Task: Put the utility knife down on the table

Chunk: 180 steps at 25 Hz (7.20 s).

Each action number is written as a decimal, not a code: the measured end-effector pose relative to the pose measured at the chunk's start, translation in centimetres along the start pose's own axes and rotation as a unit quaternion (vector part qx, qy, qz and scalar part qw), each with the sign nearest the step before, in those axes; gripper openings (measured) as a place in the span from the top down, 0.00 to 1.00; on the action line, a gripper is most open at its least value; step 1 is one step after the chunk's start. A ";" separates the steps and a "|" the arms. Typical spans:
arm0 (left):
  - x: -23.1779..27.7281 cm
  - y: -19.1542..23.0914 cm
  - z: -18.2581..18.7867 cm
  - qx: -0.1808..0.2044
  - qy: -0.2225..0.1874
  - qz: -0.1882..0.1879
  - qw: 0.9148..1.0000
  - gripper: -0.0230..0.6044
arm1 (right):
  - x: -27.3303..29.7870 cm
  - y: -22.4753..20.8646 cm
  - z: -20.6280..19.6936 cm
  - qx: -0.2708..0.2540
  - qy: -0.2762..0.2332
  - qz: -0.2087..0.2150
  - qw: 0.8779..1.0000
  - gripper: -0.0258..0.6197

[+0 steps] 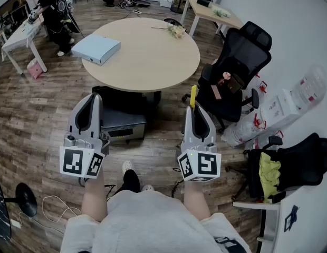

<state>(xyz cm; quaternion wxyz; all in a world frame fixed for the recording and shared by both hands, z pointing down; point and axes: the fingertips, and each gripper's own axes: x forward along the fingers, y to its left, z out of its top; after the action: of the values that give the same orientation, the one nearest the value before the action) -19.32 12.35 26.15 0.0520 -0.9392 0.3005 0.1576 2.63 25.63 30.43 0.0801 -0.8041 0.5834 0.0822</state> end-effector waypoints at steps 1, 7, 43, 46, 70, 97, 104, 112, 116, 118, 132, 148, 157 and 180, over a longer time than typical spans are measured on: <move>0.2 0.1 -0.1 -0.001 0.000 -0.001 1.000 0.95 | 0.2 0.0 -0.1 0.003 0.000 -0.002 1.000 0.85; 1.8 1.0 -0.6 -0.003 0.000 -0.004 1.000 0.95 | 1.9 -0.2 -0.5 0.004 -0.001 -0.006 1.000 0.85; 16.4 14.6 -5.9 -0.023 -0.005 -0.050 0.998 0.95 | 20.1 1.9 -5.0 -0.003 -0.003 -0.046 0.999 0.85; 17.0 14.9 -6.5 -0.027 -0.002 -0.050 0.998 0.95 | 20.7 1.6 -5.4 -0.004 0.001 -0.050 0.999 0.85; 32.0 18.8 -10.5 -0.005 -0.015 0.013 1.000 0.95 | 38.9 -5.9 -7.5 0.005 -0.015 0.013 1.000 0.85; 39.1 22.0 -16.0 0.029 0.019 0.145 0.989 0.95 | 54.7 -6.6 -20.6 0.015 0.113 0.173 0.978 0.85; 39.2 22.3 -17.2 0.034 0.035 0.157 0.986 0.95 | 55.3 -5.2 -26.7 0.013 0.182 0.196 0.963 0.85; 39.1 22.8 -18.4 0.032 0.050 0.165 0.985 0.95 | 55.2 -3.7 -33.3 0.009 0.257 0.216 0.942 0.85; 38.8 22.9 -18.9 0.033 0.056 0.171 0.983 0.95 | 54.7 -3.0 -36.6 0.003 0.293 0.228 0.929 0.85; 38.5 23.0 -19.1 0.034 0.061 0.173 0.982 0.95 | 54.5 -2.7 -38.2 0.002 0.311 0.231 0.922 0.85; 36.4 26.0 -19.3 0.041 0.080 0.216 0.972 0.95 | 53.2 -0.8 -47.7 -0.017 0.426 0.241 0.872 0.85; 36.1 27.7 -20.4 0.038 0.096 0.233 0.967 0.95 | 52.6 -0.5 -52.0 -0.043 0.488 0.240 0.838 0.85; 36.1 27.5 -20.6 0.036 0.100 0.234 0.967 0.95 | 52.4 -0.5 -52.6 -0.056 0.500 0.244 0.829 0.85; 35.5 25.1 -19.4 0.037 0.084 0.194 0.977 0.95 | 52.3 -0.3 -45.5 -0.013 0.405 0.242 0.882 0.94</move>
<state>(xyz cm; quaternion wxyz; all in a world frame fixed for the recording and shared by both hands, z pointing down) -1.39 -31.26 32.81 0.0296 -0.8706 0.4855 0.0738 20.70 -32.89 62.97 -0.1957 -0.6018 0.7405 -0.2263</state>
